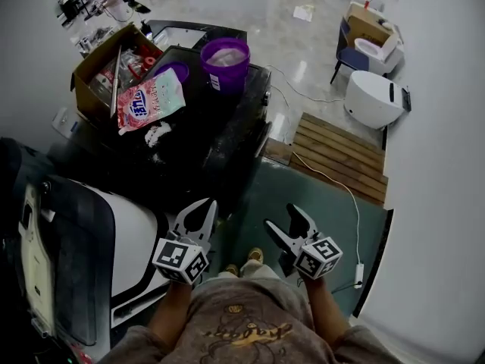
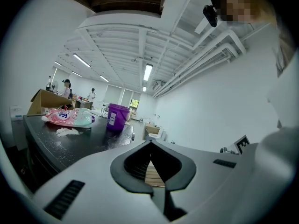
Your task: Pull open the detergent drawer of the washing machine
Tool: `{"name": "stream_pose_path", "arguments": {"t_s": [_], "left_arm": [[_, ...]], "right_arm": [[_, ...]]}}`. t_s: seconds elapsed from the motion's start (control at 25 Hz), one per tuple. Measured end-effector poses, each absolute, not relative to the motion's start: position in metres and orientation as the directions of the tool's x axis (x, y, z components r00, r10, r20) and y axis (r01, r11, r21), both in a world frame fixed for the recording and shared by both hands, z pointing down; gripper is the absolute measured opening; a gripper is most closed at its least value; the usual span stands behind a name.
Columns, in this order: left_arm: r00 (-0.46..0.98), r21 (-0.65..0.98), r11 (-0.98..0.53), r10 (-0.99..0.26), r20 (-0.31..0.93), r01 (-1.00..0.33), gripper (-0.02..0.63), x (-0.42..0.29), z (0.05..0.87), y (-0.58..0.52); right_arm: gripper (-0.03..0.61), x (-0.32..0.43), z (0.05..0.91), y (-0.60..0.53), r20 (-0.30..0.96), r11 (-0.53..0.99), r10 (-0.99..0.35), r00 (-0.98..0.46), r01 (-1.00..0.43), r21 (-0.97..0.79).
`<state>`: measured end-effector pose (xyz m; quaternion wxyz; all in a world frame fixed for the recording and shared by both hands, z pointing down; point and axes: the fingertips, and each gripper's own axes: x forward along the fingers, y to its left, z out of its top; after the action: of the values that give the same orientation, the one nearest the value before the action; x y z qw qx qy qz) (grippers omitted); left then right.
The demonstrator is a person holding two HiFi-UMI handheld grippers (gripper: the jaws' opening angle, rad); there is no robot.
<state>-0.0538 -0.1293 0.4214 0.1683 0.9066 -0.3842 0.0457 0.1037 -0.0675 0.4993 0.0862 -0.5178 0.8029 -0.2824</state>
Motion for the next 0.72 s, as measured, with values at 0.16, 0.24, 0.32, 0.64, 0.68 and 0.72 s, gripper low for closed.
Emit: {"name": "stream_pose_path", "arguments": {"t_s": [0.16, 0.24, 0.32, 0.64, 0.68, 0.72], "left_arm": [[0.662, 0.258, -0.612, -0.713, 0.229, -0.748, 0.021, -0.061, 0.427, -0.131], [0.643, 0.251, -0.593, -0.727, 0.24, -0.765, 0.021, -0.067, 0.43, -0.134], [0.628, 0.254, -0.576, -0.737, 0.251, -0.777, 0.021, -0.072, 0.433, -0.137], [0.604, 0.254, -0.549, -0.747, 0.278, -0.796, 0.021, -0.09, 0.439, -0.16], [0.603, 0.259, -0.546, -0.746, 0.281, -0.796, 0.021, -0.091, 0.441, -0.163], [0.602, 0.267, -0.542, -0.746, 0.284, -0.797, 0.021, -0.092, 0.443, -0.165]], "right_arm": [[0.405, 0.08, 0.515, -0.087, 0.102, 0.384, -0.809, -0.578, -0.653, -0.653], [0.405, 0.066, 0.524, -0.097, 0.098, 0.412, -0.767, -0.634, -0.604, -0.682], [0.405, 0.054, 0.537, -0.106, 0.115, 0.435, -0.726, -0.679, -0.581, -0.687], [0.407, 0.021, 0.583, -0.156, 0.075, 0.417, -0.657, -0.75, -0.445, -0.792], [0.407, 0.019, 0.59, -0.161, 0.074, 0.408, -0.655, -0.752, -0.435, -0.803], [0.407, 0.016, 0.596, -0.165, 0.076, 0.401, -0.651, -0.755, -0.427, -0.81]]}}
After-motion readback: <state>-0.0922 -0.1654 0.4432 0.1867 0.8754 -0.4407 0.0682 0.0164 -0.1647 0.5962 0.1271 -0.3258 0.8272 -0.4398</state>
